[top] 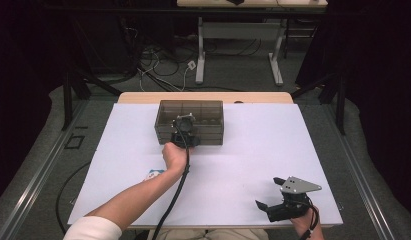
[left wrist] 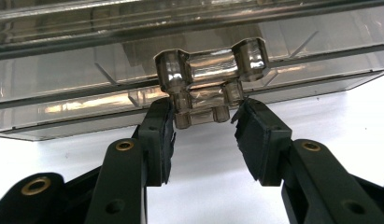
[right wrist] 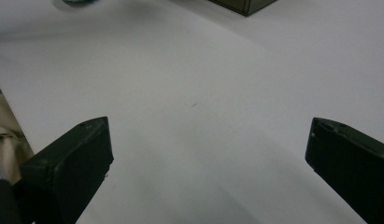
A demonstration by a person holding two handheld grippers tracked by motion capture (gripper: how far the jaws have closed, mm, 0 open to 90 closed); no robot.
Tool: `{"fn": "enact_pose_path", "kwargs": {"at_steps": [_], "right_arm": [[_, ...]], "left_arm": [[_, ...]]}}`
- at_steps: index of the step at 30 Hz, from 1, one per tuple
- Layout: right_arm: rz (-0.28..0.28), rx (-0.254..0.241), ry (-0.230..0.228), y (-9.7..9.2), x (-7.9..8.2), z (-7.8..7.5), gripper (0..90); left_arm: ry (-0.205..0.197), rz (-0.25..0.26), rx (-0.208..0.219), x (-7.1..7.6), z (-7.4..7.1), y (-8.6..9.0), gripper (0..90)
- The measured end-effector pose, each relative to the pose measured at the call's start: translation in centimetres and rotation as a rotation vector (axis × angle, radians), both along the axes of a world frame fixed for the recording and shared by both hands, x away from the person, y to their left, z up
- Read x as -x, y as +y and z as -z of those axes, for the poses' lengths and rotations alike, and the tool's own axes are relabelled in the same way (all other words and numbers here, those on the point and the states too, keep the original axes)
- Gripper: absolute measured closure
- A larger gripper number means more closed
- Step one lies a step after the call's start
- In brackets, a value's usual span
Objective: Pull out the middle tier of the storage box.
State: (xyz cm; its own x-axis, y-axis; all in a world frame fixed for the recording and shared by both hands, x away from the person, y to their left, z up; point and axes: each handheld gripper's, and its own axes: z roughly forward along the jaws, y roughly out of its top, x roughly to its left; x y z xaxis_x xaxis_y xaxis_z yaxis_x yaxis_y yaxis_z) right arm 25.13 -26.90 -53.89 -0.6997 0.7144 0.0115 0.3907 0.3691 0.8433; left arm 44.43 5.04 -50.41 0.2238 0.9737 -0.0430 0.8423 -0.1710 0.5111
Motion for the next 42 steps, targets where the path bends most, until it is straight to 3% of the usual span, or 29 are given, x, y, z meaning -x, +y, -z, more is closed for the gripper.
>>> {"fn": "enact_pose_path", "kwargs": {"at_steps": [12, 14, 16, 20, 25, 42], "right_arm": [[0.0, 0.001, 0.001, 0.0, 0.0, 0.0, 0.3], [-0.001, 0.0, 0.003, 0.0, 0.0, 0.0, 0.3], [0.003, -0.001, 0.006, 0.0, 0.0, 0.0, 0.3], [0.003, 0.006, 0.007, 0.0, 0.0, 0.0, 0.3], [-0.001, 0.007, 0.015, 0.0, -0.1, 0.1, 0.3], [-0.012, 0.003, 0.025, 0.0, -0.1, 0.2, 0.3]], "left_arm": [[-0.002, 0.026, -0.011, 0.1, 0.1, 0.1, 57.2], [-0.003, 0.001, -0.016, 0.3, 0.2, 0.3, 65.1], [-0.006, 0.008, -0.003, 0.2, 0.2, 0.7, 69.0], [0.001, 0.023, 0.018, 0.3, 0.1, 0.8, 59.4], [0.022, 0.031, 0.01, 0.2, 0.2, 0.5, 43.9], [0.075, 0.022, 0.022, -0.9, -0.4, -0.5, 39.4]]}}
